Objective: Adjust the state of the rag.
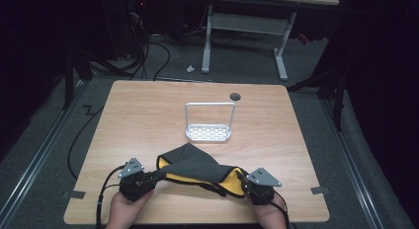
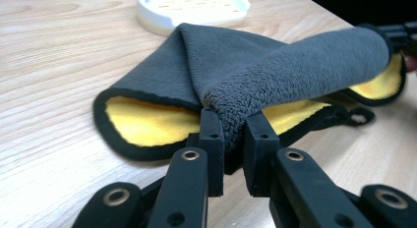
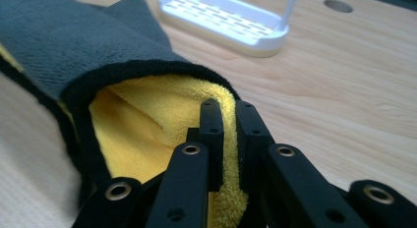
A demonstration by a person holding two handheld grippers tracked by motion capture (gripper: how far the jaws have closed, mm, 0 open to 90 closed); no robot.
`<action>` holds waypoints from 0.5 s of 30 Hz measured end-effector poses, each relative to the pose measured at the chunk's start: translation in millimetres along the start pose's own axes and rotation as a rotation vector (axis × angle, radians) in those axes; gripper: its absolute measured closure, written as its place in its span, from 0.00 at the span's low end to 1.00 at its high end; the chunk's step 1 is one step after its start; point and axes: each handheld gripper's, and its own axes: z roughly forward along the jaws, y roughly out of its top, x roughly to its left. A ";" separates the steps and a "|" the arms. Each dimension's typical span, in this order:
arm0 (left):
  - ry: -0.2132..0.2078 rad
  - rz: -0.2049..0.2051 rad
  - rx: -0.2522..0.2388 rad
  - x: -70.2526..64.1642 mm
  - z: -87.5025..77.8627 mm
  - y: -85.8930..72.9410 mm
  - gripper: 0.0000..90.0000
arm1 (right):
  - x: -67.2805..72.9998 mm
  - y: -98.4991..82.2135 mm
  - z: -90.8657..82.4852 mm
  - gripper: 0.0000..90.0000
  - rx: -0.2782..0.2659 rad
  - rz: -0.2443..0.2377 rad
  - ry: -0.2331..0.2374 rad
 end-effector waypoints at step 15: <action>-0.070 -0.044 0.036 -3.3 9.6 -6.7 0.63 | -68.4 -24.3 -8.1 0.70 0.112 0.200 -0.151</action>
